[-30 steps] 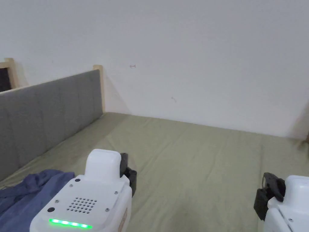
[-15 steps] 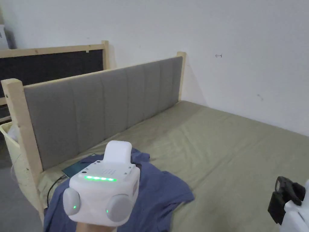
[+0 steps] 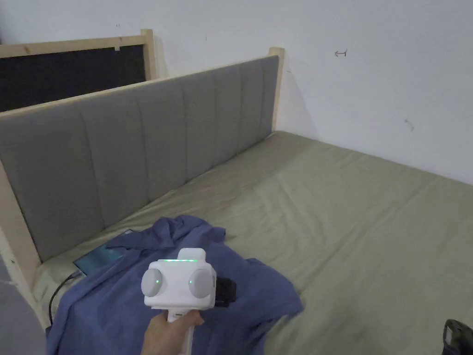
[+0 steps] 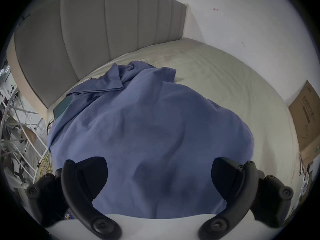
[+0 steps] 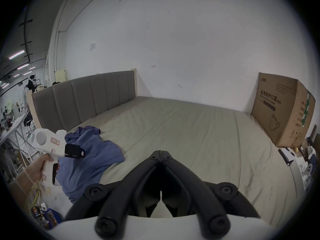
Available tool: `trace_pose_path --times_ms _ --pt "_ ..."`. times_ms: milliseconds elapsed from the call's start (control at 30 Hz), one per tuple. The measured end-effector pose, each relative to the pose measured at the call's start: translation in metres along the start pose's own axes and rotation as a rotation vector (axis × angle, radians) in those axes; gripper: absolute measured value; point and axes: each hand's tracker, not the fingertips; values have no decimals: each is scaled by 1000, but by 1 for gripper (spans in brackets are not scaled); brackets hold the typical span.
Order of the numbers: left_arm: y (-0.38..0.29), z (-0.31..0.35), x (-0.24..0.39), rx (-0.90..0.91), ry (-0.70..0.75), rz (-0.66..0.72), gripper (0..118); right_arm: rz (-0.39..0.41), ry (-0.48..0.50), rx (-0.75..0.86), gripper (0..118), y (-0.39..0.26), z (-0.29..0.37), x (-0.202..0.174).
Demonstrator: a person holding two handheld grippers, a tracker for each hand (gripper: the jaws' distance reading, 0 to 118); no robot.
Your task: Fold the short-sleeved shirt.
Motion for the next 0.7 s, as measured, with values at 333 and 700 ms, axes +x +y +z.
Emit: trace_pose_path --times_ms 333,700 --pt "-4 -32 5 -55 115 36 0 -46 1 -120 0 -13 -29 13" --pt "14 12 -31 -66 -170 271 0 -125 -30 -85 0 -13 -2 48"
